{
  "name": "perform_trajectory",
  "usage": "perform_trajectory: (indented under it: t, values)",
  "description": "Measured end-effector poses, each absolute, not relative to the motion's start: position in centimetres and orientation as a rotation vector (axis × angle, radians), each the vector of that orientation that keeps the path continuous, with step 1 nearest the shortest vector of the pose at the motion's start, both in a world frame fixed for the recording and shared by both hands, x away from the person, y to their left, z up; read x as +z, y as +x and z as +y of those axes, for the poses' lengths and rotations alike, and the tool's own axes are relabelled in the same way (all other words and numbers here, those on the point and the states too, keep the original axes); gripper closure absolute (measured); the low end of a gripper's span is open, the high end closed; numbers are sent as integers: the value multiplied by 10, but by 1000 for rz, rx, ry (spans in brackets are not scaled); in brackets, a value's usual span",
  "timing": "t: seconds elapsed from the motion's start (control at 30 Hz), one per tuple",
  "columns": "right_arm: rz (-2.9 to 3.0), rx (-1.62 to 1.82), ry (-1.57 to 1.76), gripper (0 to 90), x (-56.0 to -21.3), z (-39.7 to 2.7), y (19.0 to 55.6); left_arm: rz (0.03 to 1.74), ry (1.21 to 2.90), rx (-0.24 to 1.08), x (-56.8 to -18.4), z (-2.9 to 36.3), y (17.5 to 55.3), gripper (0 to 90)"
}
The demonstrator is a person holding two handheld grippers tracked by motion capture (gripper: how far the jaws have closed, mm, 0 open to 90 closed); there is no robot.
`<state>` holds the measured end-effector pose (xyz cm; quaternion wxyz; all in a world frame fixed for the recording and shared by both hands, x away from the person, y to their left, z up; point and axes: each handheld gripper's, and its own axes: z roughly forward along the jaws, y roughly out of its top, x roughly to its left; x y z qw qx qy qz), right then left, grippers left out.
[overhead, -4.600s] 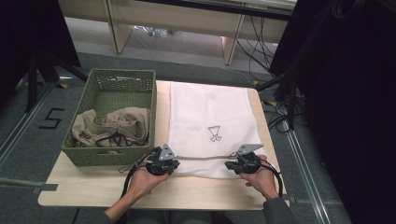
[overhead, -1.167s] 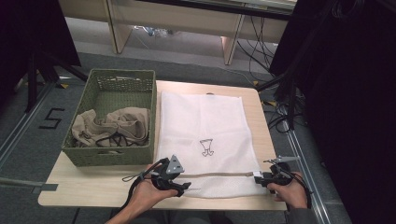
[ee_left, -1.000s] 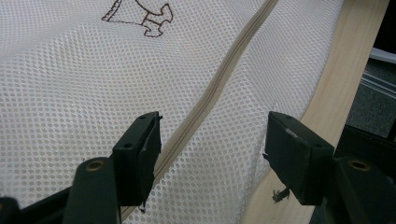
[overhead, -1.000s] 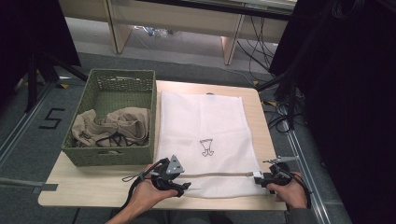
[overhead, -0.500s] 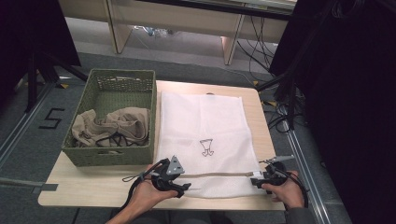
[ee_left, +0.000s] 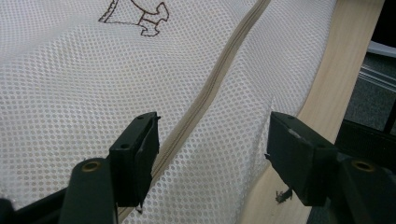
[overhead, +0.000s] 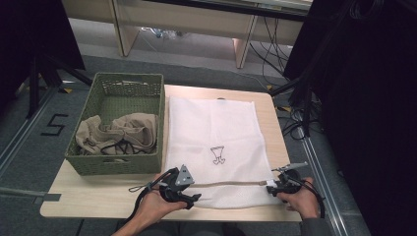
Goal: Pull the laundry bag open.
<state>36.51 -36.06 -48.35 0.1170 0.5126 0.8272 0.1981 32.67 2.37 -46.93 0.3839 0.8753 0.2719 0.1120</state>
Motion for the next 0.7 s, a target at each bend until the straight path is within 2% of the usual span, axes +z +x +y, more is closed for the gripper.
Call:
perform_trajectory:
  t: [0.13,0.2,0.23,0.3,0.37,0.53,0.6,0.7]
  values:
    - [2428,599,1491,656,-483,-360,366,700,2227,287,-469,25,327,342]
    - [2427,609,1496,672,-483,-360,367,698,2227,289,-469,25,326,342]
    - [2428,628,1498,729,-483,-361,366,696,2227,289,-469,25,326,341]
    - [2435,636,1480,746,-483,-361,367,690,2230,288,-469,24,327,340]
    - [2434,639,1480,743,-483,-361,367,691,2228,288,-469,25,326,340]
    - [2374,665,1533,670,-481,-363,368,695,2226,289,-468,25,327,339]
    - [2340,701,1580,593,-483,-365,373,699,2221,291,-468,25,327,339]
    - [2355,702,1587,567,-485,-365,374,701,2220,290,-468,25,328,339]
